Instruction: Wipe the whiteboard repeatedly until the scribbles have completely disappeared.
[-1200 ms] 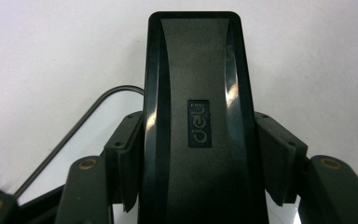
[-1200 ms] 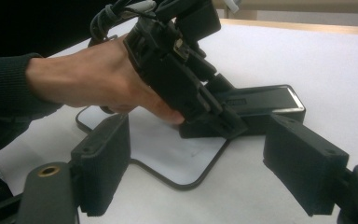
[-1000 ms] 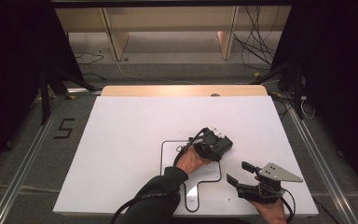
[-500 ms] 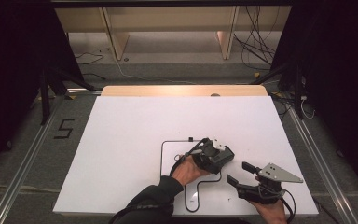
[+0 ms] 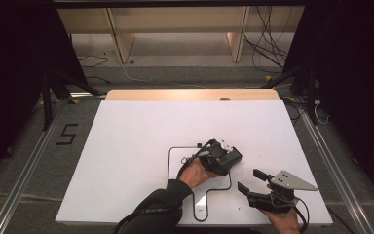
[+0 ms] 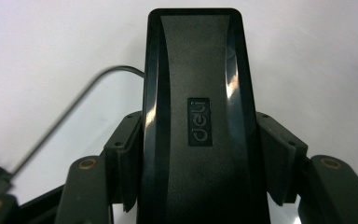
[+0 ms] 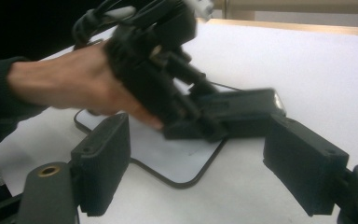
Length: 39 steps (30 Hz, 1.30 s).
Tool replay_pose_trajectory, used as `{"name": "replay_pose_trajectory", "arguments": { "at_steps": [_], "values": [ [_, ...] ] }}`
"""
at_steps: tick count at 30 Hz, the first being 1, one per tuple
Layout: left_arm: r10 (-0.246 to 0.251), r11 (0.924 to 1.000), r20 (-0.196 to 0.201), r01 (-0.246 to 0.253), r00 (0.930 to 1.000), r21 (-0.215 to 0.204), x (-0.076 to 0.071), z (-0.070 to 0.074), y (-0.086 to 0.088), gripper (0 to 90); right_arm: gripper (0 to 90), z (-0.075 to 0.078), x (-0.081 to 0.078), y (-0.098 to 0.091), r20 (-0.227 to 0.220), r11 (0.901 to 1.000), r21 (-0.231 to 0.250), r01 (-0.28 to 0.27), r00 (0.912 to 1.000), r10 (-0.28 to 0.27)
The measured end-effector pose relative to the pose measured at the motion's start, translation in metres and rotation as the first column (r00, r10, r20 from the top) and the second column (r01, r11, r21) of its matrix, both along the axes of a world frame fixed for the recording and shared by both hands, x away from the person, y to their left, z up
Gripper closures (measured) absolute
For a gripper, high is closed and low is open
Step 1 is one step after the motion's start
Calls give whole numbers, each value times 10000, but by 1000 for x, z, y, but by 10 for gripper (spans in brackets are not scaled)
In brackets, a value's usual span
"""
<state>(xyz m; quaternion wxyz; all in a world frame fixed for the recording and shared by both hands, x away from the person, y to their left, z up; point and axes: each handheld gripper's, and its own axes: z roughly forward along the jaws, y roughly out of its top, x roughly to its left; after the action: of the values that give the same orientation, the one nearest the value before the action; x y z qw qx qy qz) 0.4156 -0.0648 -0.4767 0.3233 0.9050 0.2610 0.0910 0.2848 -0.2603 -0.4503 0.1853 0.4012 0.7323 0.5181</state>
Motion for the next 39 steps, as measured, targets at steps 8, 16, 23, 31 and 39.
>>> {"name": "replay_pose_trajectory", "arguments": {
  "at_steps": [8,16,23,31,39],
  "values": [
    [-544,9985,27,544,9985,0,-29,0,4,402,238,0,0,2,-28,10000,-95,-19,10000,19],
    [-455,9990,47,455,9990,-5,-24,0,5,402,238,-1,1,1,-48,10000,-71,15,10000,-16],
    [539,9984,72,-537,9985,-172,5,-1,21,402,238,0,1,0,-31,10000,-30,40,10000,-40],
    [118,9998,80,-117,9999,-139,-10,-1,18,401,238,-1,2,1,-48,10000,-71,20,10000,-21],
    [-403,9991,122,405,9991,-112,-24,-1,10,401,238,-1,2,1,-46,10000,-78,13,10000,-13]
  ]
}}
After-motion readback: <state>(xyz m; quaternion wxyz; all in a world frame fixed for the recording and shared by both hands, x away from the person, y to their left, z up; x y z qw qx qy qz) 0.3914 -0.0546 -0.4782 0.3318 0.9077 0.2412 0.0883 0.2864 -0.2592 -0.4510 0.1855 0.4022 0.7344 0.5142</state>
